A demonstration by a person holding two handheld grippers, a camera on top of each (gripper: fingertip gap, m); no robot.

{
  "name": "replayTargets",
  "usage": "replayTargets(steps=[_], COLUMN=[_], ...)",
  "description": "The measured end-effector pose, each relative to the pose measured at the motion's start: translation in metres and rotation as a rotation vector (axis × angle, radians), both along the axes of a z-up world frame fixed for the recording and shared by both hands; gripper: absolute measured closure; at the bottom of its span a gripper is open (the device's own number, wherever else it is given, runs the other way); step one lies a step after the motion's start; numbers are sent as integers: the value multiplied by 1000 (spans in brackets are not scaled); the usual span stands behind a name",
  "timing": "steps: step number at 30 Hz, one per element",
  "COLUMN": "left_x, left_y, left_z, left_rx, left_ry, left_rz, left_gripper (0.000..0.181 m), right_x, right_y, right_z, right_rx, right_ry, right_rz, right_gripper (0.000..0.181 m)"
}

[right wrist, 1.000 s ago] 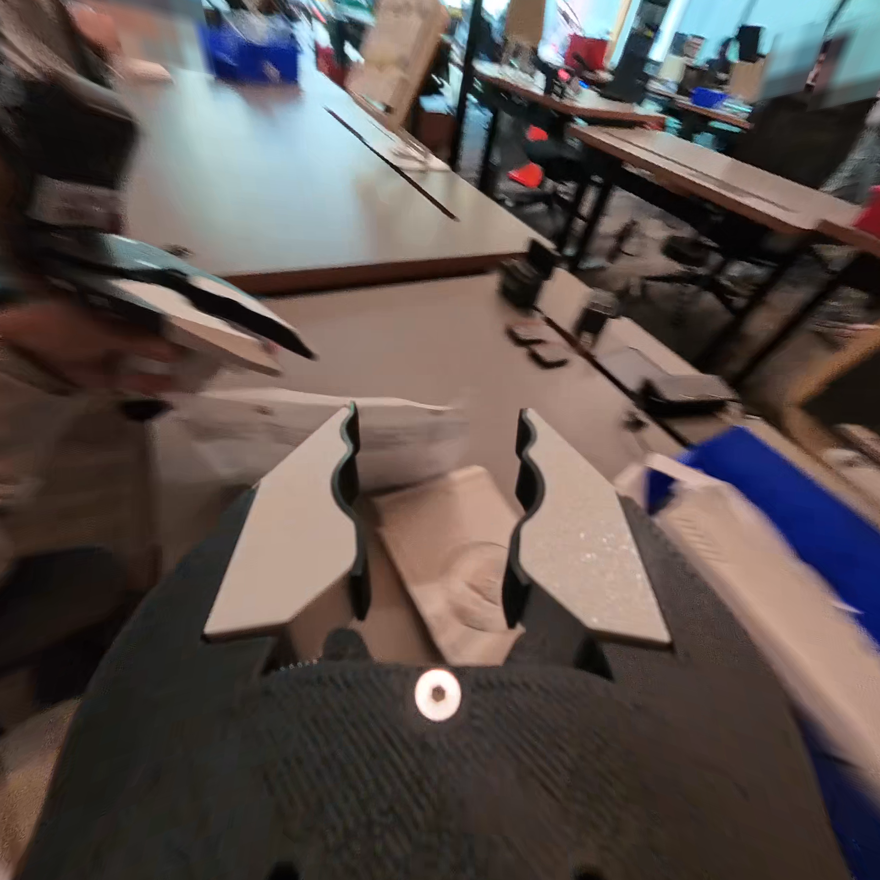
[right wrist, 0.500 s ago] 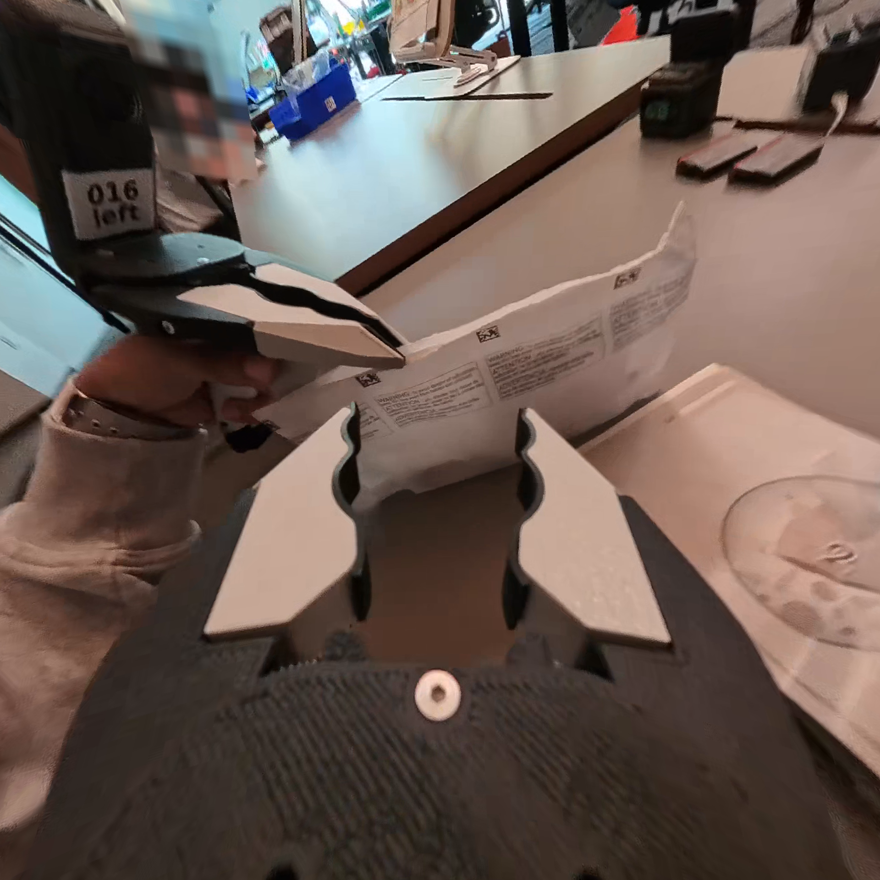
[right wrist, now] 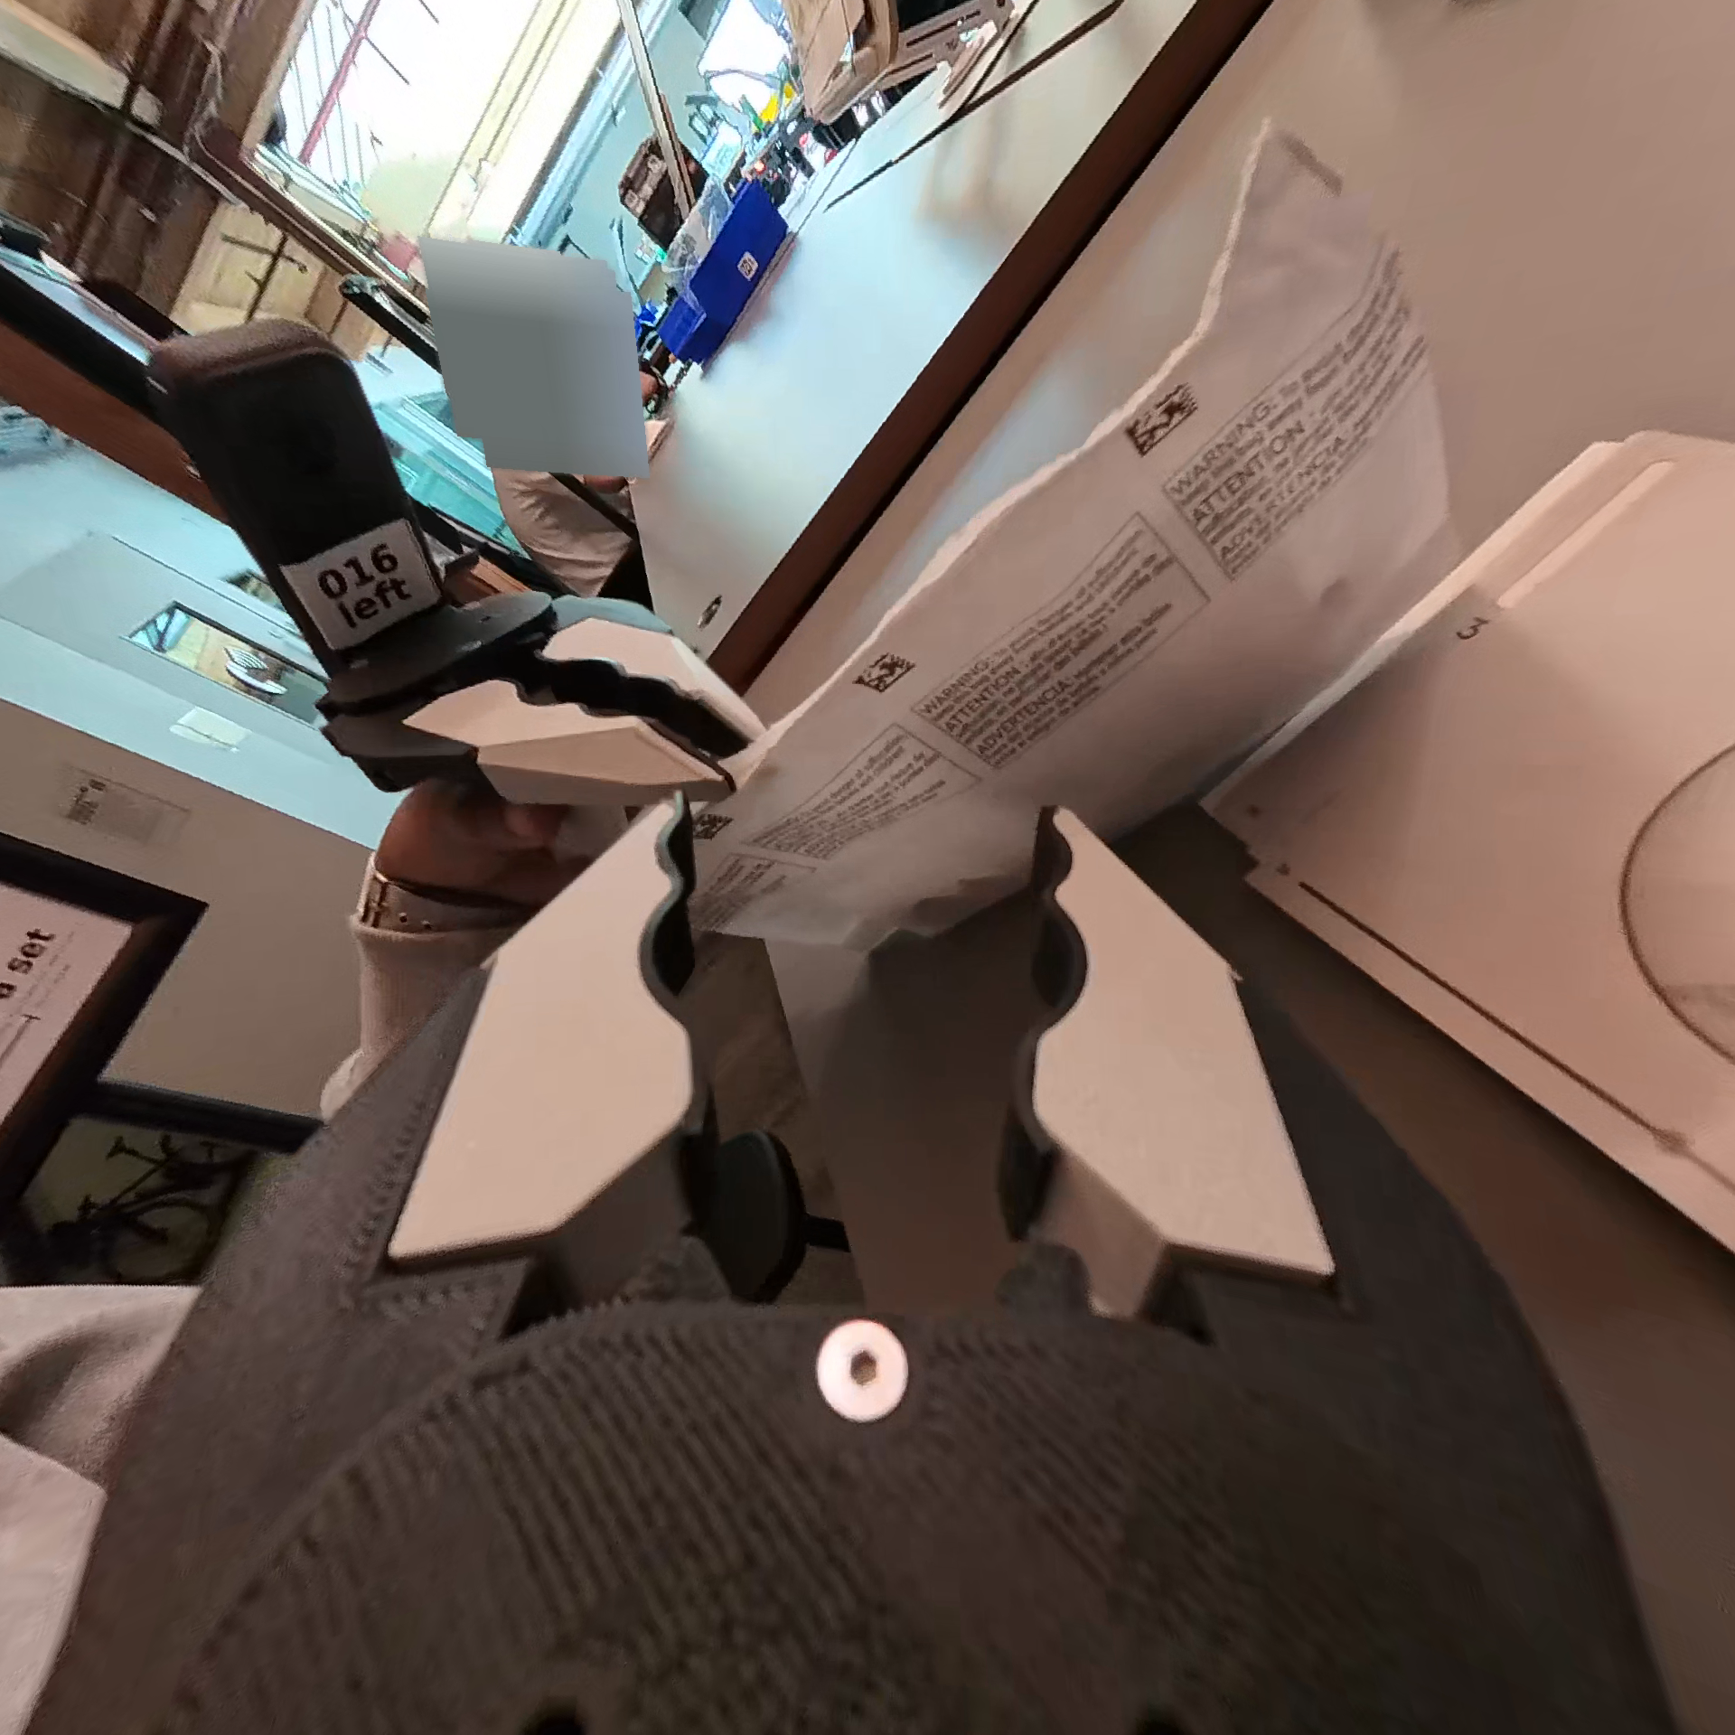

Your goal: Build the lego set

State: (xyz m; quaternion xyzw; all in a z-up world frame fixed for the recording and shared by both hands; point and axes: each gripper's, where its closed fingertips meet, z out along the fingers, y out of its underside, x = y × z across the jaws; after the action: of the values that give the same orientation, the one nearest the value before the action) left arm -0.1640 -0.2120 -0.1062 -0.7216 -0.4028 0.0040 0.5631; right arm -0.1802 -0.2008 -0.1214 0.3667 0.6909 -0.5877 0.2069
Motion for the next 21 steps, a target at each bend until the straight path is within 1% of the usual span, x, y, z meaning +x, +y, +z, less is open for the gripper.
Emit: replayTargets(steps=[2,4,5,9,15,21], left_x=[-1,-3,-3,1,4,8], left_y=[-2,-10,-14,-26,-35,-47], left_z=[-1,-3,-3,-2,2,15], left_rx=[-16,-67,-82,-114,-151,-156], left_ry=[8,16,22,27,39,81], left_rz=[12,49,64,100,128,178], left_gripper=[167,153,150,142,143,143], right_x=[2,3,3,2,3,5], right_y=[-2,-3,-3,-1,-1,-3], right_z=[-1,-6,-9,-13,-8,-1], right_rx=[23,56,74,74,77,166], right_ry=[25,43,50,41,74,286], right_rz=[7,14,16,12,7,-2], right_gripper=[109,110,110,110,109,109])
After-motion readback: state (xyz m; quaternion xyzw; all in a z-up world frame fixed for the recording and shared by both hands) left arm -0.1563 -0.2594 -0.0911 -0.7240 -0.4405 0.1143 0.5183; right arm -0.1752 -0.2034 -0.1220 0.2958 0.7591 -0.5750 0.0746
